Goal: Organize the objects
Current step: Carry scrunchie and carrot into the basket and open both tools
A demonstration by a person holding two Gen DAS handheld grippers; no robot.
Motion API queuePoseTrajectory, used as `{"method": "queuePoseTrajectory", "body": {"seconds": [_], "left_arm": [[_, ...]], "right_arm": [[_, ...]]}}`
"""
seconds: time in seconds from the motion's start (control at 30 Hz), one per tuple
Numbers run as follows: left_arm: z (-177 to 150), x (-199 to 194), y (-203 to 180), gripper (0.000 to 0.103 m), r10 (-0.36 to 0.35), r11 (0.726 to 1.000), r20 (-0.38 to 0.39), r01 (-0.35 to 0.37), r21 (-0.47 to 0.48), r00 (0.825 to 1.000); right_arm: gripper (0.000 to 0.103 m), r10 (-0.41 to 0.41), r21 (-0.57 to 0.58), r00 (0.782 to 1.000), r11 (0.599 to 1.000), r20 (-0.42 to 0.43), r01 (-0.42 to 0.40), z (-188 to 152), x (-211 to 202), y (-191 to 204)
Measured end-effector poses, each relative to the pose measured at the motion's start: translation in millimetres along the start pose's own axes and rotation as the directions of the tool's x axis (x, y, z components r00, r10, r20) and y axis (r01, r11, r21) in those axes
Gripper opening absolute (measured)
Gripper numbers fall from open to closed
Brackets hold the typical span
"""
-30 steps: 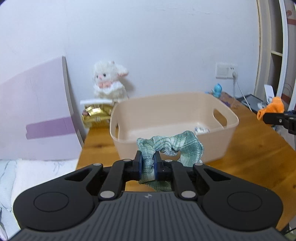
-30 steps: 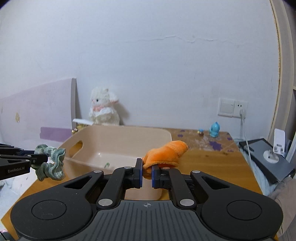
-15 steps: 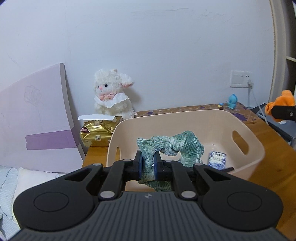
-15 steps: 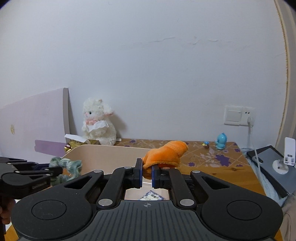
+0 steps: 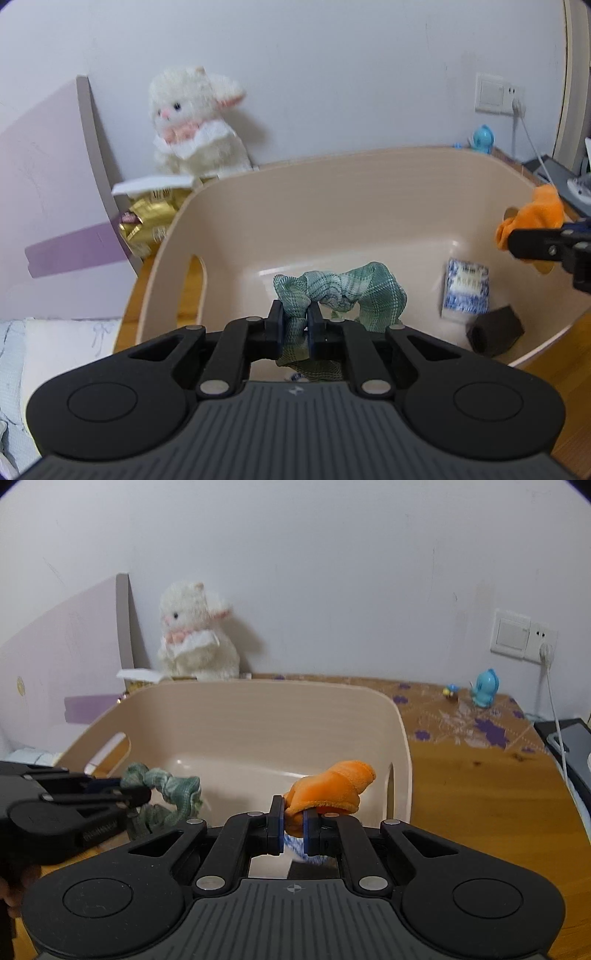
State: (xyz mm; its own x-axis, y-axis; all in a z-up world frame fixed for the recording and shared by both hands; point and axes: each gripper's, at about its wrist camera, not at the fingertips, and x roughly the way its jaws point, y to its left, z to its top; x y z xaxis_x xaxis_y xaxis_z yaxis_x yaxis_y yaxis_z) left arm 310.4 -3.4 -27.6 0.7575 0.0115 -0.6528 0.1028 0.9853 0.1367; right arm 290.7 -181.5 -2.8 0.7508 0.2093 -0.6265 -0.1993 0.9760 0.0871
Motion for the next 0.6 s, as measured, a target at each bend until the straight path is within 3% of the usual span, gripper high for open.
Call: {"method": "queuePoseTrajectory", "body": {"seconds": [0.07, 0.1, 0.17, 0.23, 0.3, 0.43, 0.6], "left_arm": [[-0.3, 0.6, 3.4, 0.017, -0.018, 1.000, -0.007, 0.018, -0.021, 1.000], [-0.2, -0.7, 5.1, 0.019, -0.030, 0.999, -0.006, 0.030, -0.028, 1.000], [0.2, -6.3, 4.8, 0.037, -0.041, 0.999, 0.011, 0.042, -0.023, 0.999], [1.6, -13.0, 3.2, 0.064, -0.034, 0.999, 0.031, 0.034, -0.018, 0.999], [2.8, -20.8, 1.9, 0.078, -0.005, 1.000, 0.042, 0.006, -0.026, 0.999], [4.1, -39.6, 2.2, 0.080, -0.010, 0.999, 0.060, 0.012, -0.036, 0.998], [1.2, -66.8, 4.5, 0.089, -0.008, 0.999, 0.090, 0.012, -0.040, 0.996]], "right_arm": [[0.019, -0.004, -0.004, 1.000, 1.000, 0.008, 0.004, -0.2, -3.8, 0.0], [0.034, -0.007, -0.009, 1.000, 1.000, 0.017, 0.007, -0.5, -7.2, 0.8], [0.048, -0.006, -0.014, 0.999, 1.000, 0.034, 0.006, -1.3, -14.7, 2.2], [0.058, -0.008, -0.021, 0.999, 1.000, 0.051, 0.009, -0.2, -23.3, 4.1], [0.062, -0.003, -0.020, 0.998, 1.000, 0.068, 0.004, 0.0, -34.2, 4.7], [0.073, 0.005, -0.015, 0.996, 1.000, 0.093, -0.004, -0.5, -56.6, 4.9], [0.078, 0.007, -0.009, 0.994, 1.000, 0.107, -0.006, -4.3, -83.5, 5.2]]}}
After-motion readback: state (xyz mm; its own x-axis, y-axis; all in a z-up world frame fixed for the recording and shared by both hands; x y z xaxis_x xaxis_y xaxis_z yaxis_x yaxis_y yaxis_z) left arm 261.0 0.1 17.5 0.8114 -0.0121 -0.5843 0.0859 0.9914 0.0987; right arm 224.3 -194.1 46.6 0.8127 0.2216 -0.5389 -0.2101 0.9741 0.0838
